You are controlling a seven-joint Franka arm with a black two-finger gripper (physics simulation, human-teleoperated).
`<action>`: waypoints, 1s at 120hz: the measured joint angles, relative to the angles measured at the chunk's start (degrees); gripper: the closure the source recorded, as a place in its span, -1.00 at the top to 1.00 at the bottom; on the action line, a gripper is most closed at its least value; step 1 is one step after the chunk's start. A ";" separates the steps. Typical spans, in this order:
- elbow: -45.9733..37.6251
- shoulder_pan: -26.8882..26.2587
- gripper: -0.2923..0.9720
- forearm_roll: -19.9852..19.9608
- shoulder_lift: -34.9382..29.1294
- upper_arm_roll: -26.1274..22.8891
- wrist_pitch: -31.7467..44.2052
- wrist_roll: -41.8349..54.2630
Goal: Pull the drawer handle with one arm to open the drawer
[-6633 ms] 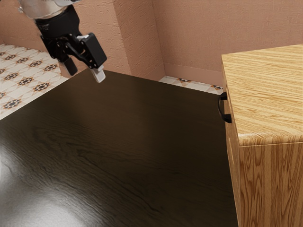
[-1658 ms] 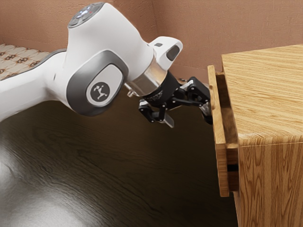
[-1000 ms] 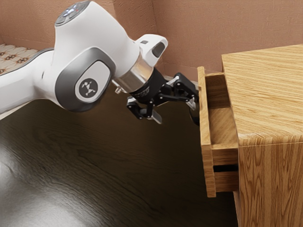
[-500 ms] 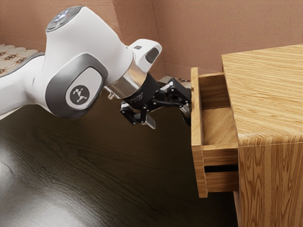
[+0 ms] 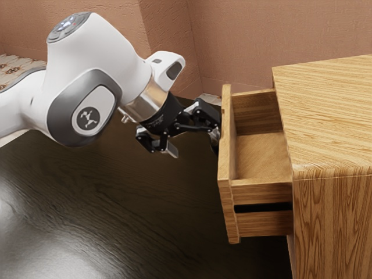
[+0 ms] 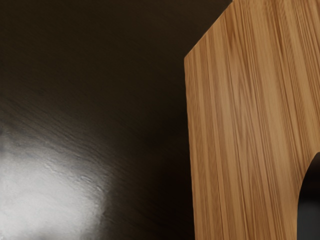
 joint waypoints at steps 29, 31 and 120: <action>-1.29 -8.13 0.53 2.62 -0.54 8.99 0.17 -0.12; -1.43 -8.40 0.53 2.64 -0.75 9.33 0.17 -0.13; -8.56 -24.17 0.54 9.33 -10.09 25.64 0.12 -0.98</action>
